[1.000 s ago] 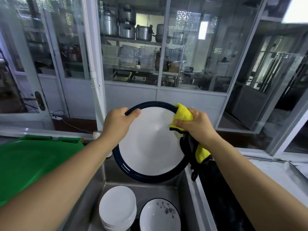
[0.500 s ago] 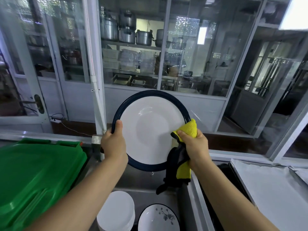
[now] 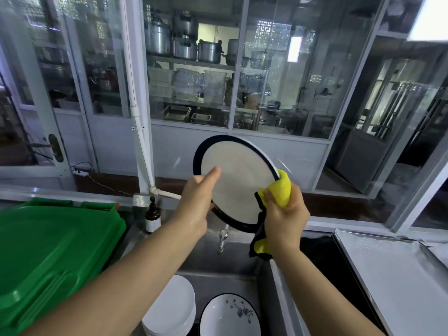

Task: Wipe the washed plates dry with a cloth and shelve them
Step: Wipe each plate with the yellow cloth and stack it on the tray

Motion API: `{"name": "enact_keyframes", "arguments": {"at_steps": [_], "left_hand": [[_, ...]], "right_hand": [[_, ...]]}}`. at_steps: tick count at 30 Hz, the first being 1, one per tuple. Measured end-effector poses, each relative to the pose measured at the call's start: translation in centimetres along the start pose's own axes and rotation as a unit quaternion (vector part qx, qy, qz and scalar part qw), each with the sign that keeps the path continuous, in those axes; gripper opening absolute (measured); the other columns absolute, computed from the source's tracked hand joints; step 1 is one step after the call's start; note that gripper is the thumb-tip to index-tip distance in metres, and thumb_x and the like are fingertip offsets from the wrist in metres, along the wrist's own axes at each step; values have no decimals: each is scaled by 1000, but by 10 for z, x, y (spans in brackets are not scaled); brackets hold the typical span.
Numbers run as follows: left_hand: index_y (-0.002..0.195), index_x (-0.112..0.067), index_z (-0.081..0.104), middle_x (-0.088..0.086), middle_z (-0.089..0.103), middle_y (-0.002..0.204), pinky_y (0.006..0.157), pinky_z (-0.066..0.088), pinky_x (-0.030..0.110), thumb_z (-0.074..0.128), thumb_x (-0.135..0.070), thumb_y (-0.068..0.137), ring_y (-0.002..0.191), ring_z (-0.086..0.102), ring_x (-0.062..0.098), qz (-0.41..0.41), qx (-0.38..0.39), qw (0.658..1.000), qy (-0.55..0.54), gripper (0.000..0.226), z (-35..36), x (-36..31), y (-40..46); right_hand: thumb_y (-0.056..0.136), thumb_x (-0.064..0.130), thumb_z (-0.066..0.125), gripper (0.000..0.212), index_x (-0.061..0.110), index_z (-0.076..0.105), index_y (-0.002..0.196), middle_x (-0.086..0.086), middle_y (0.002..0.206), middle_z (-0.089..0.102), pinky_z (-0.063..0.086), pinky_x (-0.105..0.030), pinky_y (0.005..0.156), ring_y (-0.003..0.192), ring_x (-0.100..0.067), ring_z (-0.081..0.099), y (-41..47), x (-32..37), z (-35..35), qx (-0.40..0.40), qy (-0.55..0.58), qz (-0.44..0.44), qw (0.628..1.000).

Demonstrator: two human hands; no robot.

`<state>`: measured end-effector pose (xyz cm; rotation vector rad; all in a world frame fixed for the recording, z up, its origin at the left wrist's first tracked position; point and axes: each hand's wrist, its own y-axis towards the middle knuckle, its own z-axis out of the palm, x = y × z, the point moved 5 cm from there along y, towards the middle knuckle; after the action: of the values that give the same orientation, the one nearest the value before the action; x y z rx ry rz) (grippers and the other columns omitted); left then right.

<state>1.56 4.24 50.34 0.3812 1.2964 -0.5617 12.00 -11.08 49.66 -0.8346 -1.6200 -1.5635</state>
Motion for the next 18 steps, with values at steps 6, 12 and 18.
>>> {"name": "enact_keyframes", "arguments": {"at_steps": [6,12,18], "left_hand": [[105,-7,54,18,63,99,65,55,47,73,-46,76,83,66,33,-160,2,970,-183,52,17,-11,0],[121,-5,51,13,62,107,76,47,39,62,-22,90,89,60,26,-147,-50,969,-190,36,-5,17,1],[95,-13,61,5,70,90,67,51,36,59,-14,91,80,66,19,-100,32,976,-189,5,-22,18,1]], "right_hand": [[89,9,61,10,11,71,88,-3,76,67,44,-32,54,65,-22,59,-32,21,14,-21,-194,-407,892],[75,-3,71,40,8,60,113,-12,108,70,53,-34,80,96,-29,64,-53,2,17,75,-171,-503,844],[93,6,55,41,12,49,133,-9,140,48,39,-39,104,124,-28,49,-63,-23,20,220,-180,-498,820]]}}
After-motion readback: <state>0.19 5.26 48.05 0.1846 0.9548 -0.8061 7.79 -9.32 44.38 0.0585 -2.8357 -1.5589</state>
